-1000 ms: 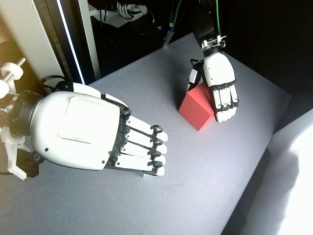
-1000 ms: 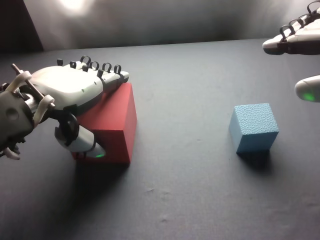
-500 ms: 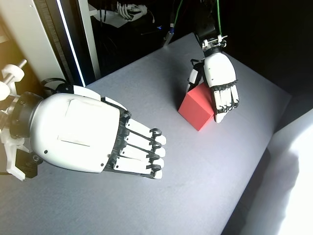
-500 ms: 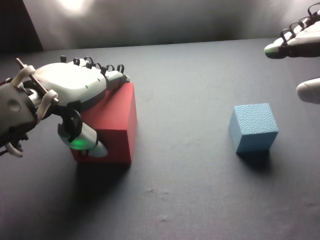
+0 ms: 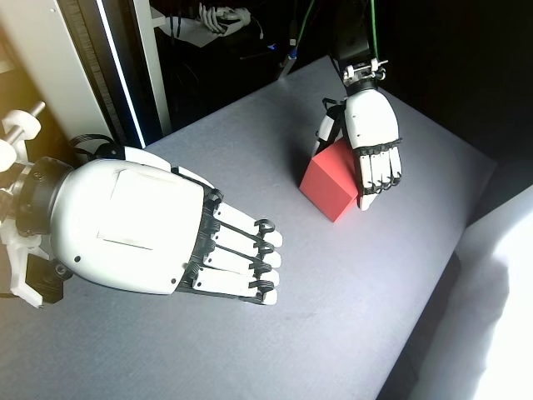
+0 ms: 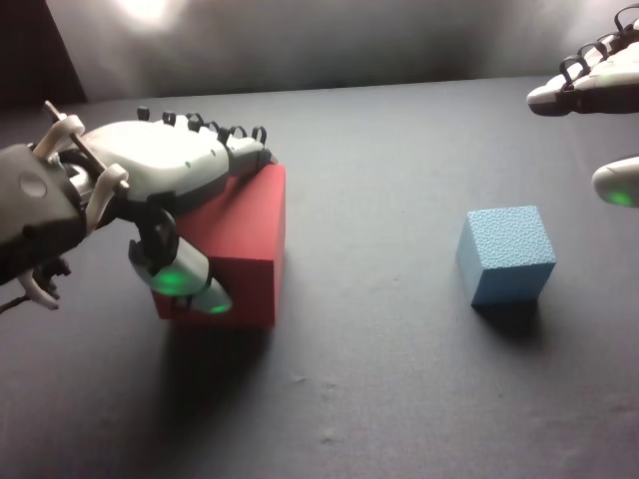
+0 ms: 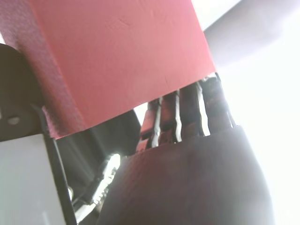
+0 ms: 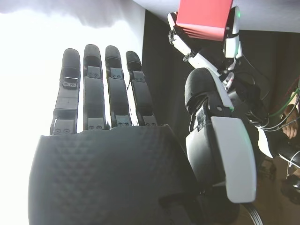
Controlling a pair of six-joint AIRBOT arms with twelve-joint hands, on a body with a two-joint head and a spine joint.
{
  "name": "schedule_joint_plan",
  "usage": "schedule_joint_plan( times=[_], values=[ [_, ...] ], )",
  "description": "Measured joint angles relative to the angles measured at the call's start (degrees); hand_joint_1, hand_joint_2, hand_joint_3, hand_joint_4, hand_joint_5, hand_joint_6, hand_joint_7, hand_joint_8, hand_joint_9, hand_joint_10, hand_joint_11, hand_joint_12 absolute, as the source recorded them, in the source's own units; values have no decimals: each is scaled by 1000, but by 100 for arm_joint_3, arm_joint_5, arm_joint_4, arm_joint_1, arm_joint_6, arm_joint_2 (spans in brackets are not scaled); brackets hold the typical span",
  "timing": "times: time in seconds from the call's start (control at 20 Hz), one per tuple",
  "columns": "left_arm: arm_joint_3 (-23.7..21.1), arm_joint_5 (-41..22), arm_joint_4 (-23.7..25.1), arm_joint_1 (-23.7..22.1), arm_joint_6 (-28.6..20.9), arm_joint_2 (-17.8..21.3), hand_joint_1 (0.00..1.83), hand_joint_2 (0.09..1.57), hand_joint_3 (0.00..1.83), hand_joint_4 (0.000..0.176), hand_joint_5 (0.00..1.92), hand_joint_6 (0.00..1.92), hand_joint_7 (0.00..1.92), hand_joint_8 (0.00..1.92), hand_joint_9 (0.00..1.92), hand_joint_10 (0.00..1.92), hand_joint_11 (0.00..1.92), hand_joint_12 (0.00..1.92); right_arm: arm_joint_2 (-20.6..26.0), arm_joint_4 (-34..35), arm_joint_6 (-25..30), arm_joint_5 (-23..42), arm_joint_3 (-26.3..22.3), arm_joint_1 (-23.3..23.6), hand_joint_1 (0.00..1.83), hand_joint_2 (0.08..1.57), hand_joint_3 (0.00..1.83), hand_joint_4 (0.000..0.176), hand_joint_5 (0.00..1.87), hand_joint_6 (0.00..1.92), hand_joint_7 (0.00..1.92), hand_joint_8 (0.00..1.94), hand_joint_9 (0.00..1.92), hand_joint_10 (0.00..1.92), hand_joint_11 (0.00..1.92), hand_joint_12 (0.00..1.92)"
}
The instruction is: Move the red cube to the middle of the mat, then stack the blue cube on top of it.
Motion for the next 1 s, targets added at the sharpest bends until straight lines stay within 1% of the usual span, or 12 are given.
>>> schedule_joint_plan(
  times=[0.25,0.3,0.4,0.45,0.55,0.6,0.65,0.75,0.8,0.85,0.9,1.0],
  values=[
    [-68,-192,-529,-262,358,0,1199,1185,0,0,267,918,272,1042,201,1198,0,1487,0,2,0,0,0,2,124,1335,0,0,289,7,298,5,286,4,0,632],
    [-116,-299,-741,-334,531,0,1161,1201,2,0,239,937,227,1135,170,1291,0,1504,0,2,0,-2,0,2,117,1341,0,0,263,1,269,2,264,4,0,604],
    [-197,-448,-999,-415,728,-2,1136,1217,3,0,197,955,181,1214,148,1321,0,1544,0,2,0,0,0,2,135,1334,0,0,269,3,274,3,271,5,0,623],
    [-256,-577,-1073,-428,734,-2,1193,1187,0,0,272,799,218,1194,173,1321,0,1567,0,2,0,-2,0,2,104,1337,0,0,274,3,292,7,282,8,0,626],
    [-310,-721,-1176,-433,741,-39,1212,1192,0,0,258,857,225,1212,168,1367,0,1582,0,2,0,-2,0,2,118,1341,1,0,271,1,282,1,276,3,0,618],
    [-348,-791,-1220,-433,739,-76,1209,1191,0,0,273,825,233,1199,171,1368,0,1592,0,0,0,-4,0,24,102,1342,1,0,266,0,282,1,274,1,0,620],
    [-378,-866,-1259,-433,748,-125,1229,1175,0,0,286,855,257,1166,201,1333,0,1595,-2,2,-2,-9,0,24,109,1340,0,0,268,1,292,3,287,5,0,656],
    [-474,-933,-1320,-433,748,-203,1220,1177,0,0,271,869,252,1154,198,1316,0,1566,-4,2,-2,0,0,24,111,1344,1,0,264,1,275,0,268,1,0,604],
    [-514,-957,-1333,-433,745,-216,1245,1158,0,0,290,886,279,1139,223,1306,0,1599,-4,2,-2,-7,-4,24,109,1343,1,0,272,5,288,7,279,6,0,597],
    [-553,-984,-1342,-433,748,-232,1231,1166,1,0,272,878,279,1136,217,1300,0,1606,-4,4,-2,-4,-4,24,139,1338,0,0,288,6,301,6,293,7,0,629],
    [-570,-1047,-1344,-433,748,-256,1240,1161,0,0,267,874,285,1136,227,1303,1,1610,-2,4,-2,-9,-4,24,93,1347,2,0,268,2,284,3,269,3,0,582],
    [-612,-1128,-1362,-422,750,-291,1227,1155,0,0,279,831,282,1123,216,1286,0,1578,-4,4,-2,-7,-4,24,117,1342,0,0,275,3,297,4,283,6,0,599]
  ],
)
